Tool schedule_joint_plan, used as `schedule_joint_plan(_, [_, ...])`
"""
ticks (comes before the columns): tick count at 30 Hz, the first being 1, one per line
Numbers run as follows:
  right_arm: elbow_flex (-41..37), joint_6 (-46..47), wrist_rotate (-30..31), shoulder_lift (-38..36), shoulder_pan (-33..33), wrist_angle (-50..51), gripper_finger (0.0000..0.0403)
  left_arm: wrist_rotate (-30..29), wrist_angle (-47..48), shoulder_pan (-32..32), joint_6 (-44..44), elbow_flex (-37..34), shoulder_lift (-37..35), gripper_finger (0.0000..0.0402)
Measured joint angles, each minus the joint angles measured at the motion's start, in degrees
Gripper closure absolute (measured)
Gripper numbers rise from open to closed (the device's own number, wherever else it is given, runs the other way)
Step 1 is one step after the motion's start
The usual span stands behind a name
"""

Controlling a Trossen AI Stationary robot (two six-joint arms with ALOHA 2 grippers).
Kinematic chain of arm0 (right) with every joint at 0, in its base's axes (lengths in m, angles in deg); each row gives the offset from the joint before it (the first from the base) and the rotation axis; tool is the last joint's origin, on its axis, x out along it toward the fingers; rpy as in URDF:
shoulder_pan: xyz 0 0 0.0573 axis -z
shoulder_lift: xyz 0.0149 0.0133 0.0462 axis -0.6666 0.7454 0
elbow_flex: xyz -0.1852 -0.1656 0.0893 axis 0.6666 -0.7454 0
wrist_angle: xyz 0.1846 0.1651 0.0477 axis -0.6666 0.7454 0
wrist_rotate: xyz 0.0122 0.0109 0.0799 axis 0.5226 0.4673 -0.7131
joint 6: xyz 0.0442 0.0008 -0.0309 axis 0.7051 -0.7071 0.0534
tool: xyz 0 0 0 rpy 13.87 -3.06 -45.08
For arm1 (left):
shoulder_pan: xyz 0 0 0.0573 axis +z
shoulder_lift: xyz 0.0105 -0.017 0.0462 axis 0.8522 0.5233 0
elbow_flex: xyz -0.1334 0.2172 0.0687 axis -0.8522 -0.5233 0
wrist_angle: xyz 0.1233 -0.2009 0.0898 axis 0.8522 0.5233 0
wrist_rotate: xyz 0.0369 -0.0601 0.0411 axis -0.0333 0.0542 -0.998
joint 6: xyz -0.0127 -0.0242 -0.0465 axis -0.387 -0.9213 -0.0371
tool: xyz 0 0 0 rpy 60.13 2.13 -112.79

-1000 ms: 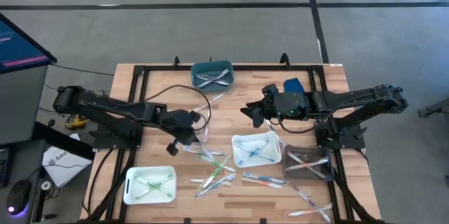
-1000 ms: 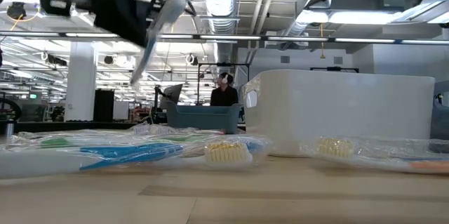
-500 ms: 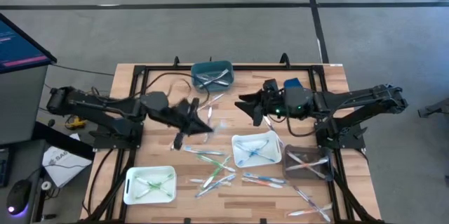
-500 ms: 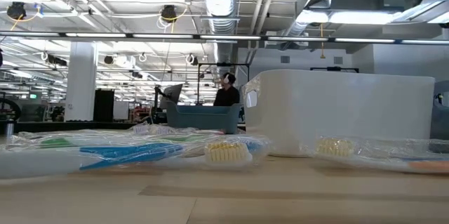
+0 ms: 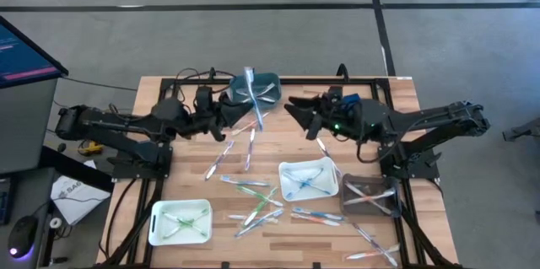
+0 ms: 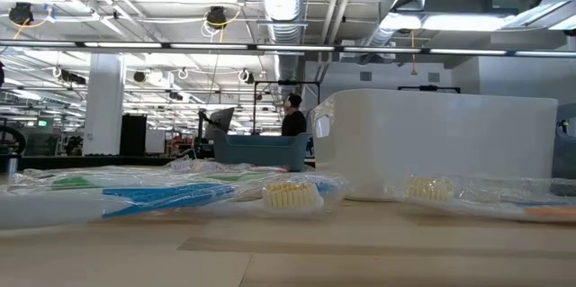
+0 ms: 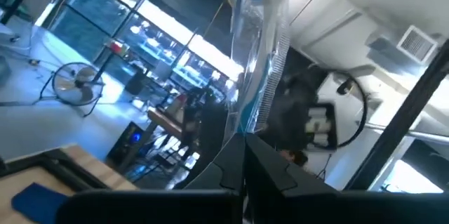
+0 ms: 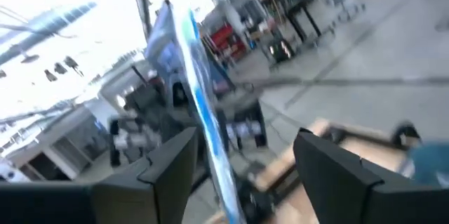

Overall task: Pick & Place Toothbrushes
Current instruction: Put the blue toothbrush into the top white bin

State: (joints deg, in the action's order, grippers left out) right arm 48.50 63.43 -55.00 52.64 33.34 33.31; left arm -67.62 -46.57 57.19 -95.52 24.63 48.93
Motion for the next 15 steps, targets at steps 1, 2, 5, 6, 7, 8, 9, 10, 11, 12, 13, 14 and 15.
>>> schedule_joint_plan(1, [0.2, -0.9, 0.1, 0.0, 0.1, -0.8, 0.0165, -0.2, 0.5, 0.0, 0.0, 0.0, 0.0, 0.0401])
schedule_joint_plan(2, [0.6, -1.3, 0.1, 0.0, 0.5, -1.0, 0.016, -0.4, 0.9, 0.0, 0.0, 0.0, 0.0, 0.0401])
schedule_joint_plan(5, [3.2, -1.1, 0.0, 0.1, 1.8, 1.5, 0.015, -0.8, 2.7, 0.0, 0.0, 0.0, 0.0, 0.0401])
schedule_joint_plan(6, [4.4, -0.7, -0.1, 0.0, 2.3, 3.9, 0.0148, -1.0, 3.8, 0.0, 0.0, 0.0, 0.0, 0.0401])
schedule_joint_plan(7, [5.8, -0.3, -0.1, 0.0, 2.6, 7.2, 0.0148, -1.5, 4.8, 0.0, 0.0, 0.0, 0.0, 0.0401])
schedule_joint_plan(8, [7.3, 0.0, -0.1, 0.1, 2.9, 10.8, 0.0147, -2.0, 5.6, -0.1, 0.0, 0.0, 0.0, 0.0401])
schedule_joint_plan(9, [8.9, 0.0, -0.1, 0.1, 3.1, 14.2, 0.0147, -2.5, 6.2, -0.1, 0.1, 0.0, 0.0, 0.0401])
schedule_joint_plan(10, [10.6, 0.0, -0.1, 0.1, 3.2, 17.7, 0.0147, -3.2, 6.7, -0.3, 0.2, 0.0, 0.0, 0.0401])
schedule_joint_plan(11, [12.3, 0.0, 0.0, 0.1, 3.2, 20.9, 0.0147, -3.7, 7.2, -0.3, 0.5, 0.0, 0.0, 0.0401])
schedule_joint_plan(12, [13.9, 0.2, -0.1, 0.1, 3.1, 24.3, 0.0147, -3.9, 7.4, -0.3, 0.7, 0.0, 0.0, 0.0401])
schedule_joint_plan(13, [15.5, 0.6, -0.1, 0.1, 3.1, 28.0, 0.0147, -4.2, 7.4, -0.3, 1.0, 0.0, 0.0, 0.0401])
schedule_joint_plan(14, [16.8, 1.1, -0.1, 0.1, 3.0, 31.7, 0.0147, -4.3, 7.5, -0.3, 1.3, 0.0, 0.0, 0.0401])
schedule_joint_plan(15, [18.0, 1.8, -0.3, 0.1, 3.1, 35.2, 0.0146, -4.6, 7.6, -0.3, 1.7, 0.0, 0.0, 0.0401])
